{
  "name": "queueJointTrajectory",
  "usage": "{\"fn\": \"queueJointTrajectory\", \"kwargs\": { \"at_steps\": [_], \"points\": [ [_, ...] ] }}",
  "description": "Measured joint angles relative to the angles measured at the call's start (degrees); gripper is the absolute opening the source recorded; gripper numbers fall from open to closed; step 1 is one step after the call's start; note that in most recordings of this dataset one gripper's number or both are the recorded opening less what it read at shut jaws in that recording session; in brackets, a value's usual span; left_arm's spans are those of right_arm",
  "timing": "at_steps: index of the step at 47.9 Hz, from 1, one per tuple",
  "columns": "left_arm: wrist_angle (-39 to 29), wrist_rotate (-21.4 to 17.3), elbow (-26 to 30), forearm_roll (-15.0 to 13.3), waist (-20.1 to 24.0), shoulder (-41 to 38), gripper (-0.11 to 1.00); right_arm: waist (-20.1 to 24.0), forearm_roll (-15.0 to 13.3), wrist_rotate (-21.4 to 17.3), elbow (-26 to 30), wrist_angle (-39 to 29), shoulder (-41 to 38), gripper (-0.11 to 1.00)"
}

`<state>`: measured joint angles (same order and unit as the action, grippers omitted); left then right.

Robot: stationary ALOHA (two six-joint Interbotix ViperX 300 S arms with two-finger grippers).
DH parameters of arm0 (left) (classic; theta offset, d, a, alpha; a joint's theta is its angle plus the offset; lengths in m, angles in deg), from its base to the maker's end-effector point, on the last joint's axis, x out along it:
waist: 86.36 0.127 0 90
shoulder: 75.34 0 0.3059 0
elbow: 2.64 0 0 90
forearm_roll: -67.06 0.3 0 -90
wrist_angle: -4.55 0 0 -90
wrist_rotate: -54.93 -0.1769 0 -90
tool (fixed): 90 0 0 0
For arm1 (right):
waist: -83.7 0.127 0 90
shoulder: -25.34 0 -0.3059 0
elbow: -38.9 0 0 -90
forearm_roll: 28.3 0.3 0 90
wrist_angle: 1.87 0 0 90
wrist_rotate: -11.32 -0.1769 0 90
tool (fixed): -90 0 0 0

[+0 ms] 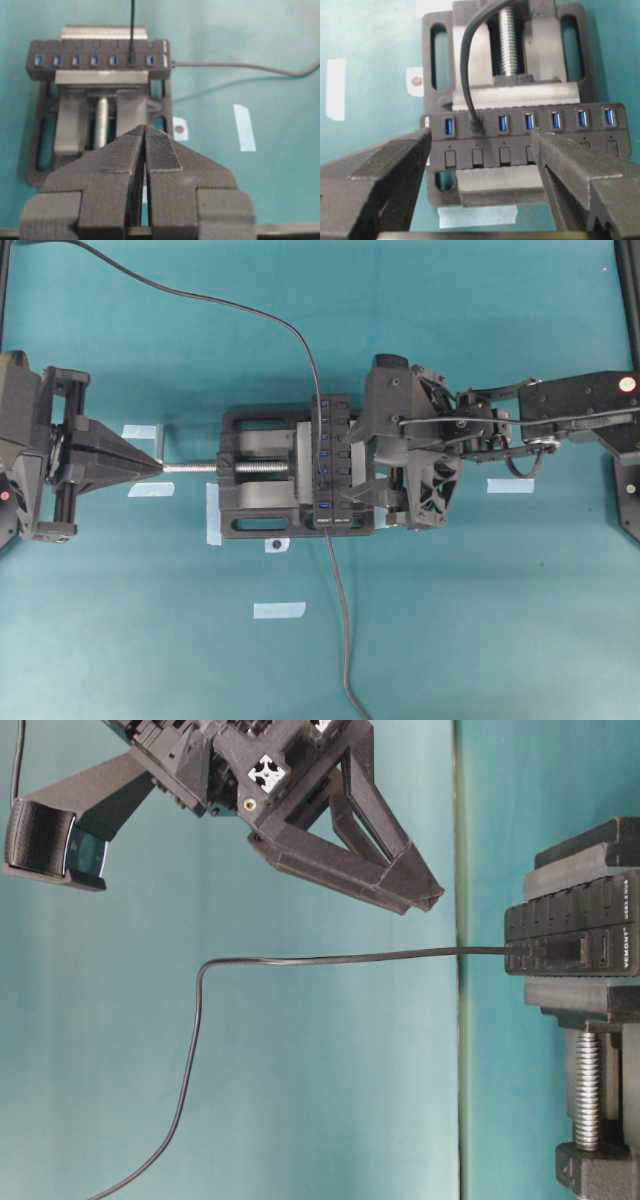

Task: Insert the USB into the second port from the front of the fixed hub.

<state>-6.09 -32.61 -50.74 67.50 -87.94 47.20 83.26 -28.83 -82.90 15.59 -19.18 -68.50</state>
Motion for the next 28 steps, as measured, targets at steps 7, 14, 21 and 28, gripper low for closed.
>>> {"fn": "queueJointTrajectory", "kwargs": {
  "at_steps": [7, 14, 21, 28],
  "points": [
    [0.0, 0.0, 0.0, 0.1, 0.0, 0.0, 0.0, 0.3, 0.1, 0.0, -0.1, 0.1, 0.0, 0.83],
    [0.0, 0.0, -0.1, 0.0, 0.0, 0.0, 0.0, 0.4, 0.1, 0.0, -0.4, 0.1, 0.0, 0.83],
    [0.0, 0.0, 0.0, 0.1, 0.0, 0.0, 0.0, 0.4, 0.1, 0.0, -0.4, 0.1, 0.0, 0.83],
    [0.0, 0.0, 0.0, 0.1, 0.0, -0.1, 0.0, 0.5, 0.1, 0.0, -0.5, 0.1, -0.1, 0.83]
  ]
}}
